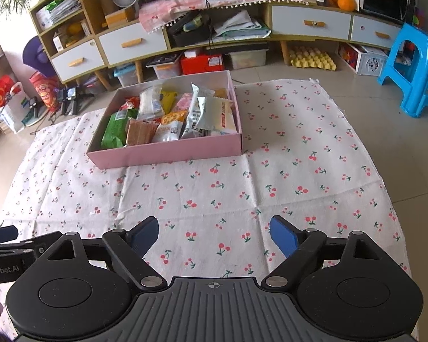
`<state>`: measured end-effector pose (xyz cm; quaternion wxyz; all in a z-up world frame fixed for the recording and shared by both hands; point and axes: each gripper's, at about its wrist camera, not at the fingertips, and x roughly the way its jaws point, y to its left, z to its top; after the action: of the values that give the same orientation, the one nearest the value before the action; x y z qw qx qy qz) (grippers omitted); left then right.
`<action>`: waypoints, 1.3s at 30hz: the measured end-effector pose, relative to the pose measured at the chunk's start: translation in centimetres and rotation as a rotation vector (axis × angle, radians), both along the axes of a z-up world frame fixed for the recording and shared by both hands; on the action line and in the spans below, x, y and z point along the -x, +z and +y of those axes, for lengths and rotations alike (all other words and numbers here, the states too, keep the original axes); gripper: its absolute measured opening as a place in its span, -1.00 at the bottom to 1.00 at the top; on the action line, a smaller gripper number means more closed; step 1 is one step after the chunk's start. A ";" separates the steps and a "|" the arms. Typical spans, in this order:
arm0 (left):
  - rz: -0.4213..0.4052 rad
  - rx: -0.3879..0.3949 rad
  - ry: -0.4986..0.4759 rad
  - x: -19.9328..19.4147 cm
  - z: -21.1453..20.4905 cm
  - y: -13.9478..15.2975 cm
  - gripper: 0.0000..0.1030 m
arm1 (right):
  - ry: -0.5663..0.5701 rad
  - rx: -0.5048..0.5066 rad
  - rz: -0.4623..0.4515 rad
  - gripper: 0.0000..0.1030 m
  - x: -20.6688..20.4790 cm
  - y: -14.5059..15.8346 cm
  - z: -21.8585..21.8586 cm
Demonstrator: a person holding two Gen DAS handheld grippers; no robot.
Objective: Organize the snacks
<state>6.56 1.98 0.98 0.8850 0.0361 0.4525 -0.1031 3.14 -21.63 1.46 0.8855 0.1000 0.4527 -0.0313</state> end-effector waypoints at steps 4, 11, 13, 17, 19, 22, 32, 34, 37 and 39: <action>0.005 -0.008 -0.006 0.2 -0.3 -0.1 0.99 | 0.009 0.000 0.001 0.70 -0.1 0.0 0.5; 0.013 -0.009 -0.020 0.6 -0.8 -0.3 0.99 | 0.025 0.025 0.002 0.70 0.1 -0.2 1.1; 0.014 -0.007 -0.024 0.7 -0.8 -0.3 0.99 | 0.024 0.027 -0.001 0.70 0.2 -0.2 1.1; 0.011 -0.013 -0.020 0.7 -0.8 -0.2 0.99 | 0.033 0.040 -0.018 0.70 0.3 0.0 1.6; 0.010 -0.011 -0.020 0.7 -0.8 -0.1 0.99 | 0.037 0.040 -0.020 0.70 0.3 0.0 1.8; 0.000 -0.008 -0.023 0.8 -0.9 0.2 0.99 | 0.040 0.039 -0.022 0.70 0.2 0.0 2.1; -0.001 -0.013 -0.027 0.9 -1.1 0.1 0.99 | 0.047 0.046 -0.027 0.71 0.3 0.0 2.3; -0.004 -0.015 -0.030 0.9 -1.2 0.1 0.99 | 0.045 0.044 -0.026 0.71 0.3 0.0 2.2; 0.003 -0.014 -0.029 0.8 -1.1 0.0 0.99 | 0.048 0.042 -0.024 0.71 0.3 -0.1 2.2; 0.005 -0.014 -0.029 0.8 -1.1 0.0 0.99 | 0.052 0.042 -0.022 0.71 0.3 -0.1 2.3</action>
<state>5.73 0.83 0.94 0.8820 0.0485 0.4549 -0.1128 2.87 -19.32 1.36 0.8929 0.0698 0.4445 -0.0168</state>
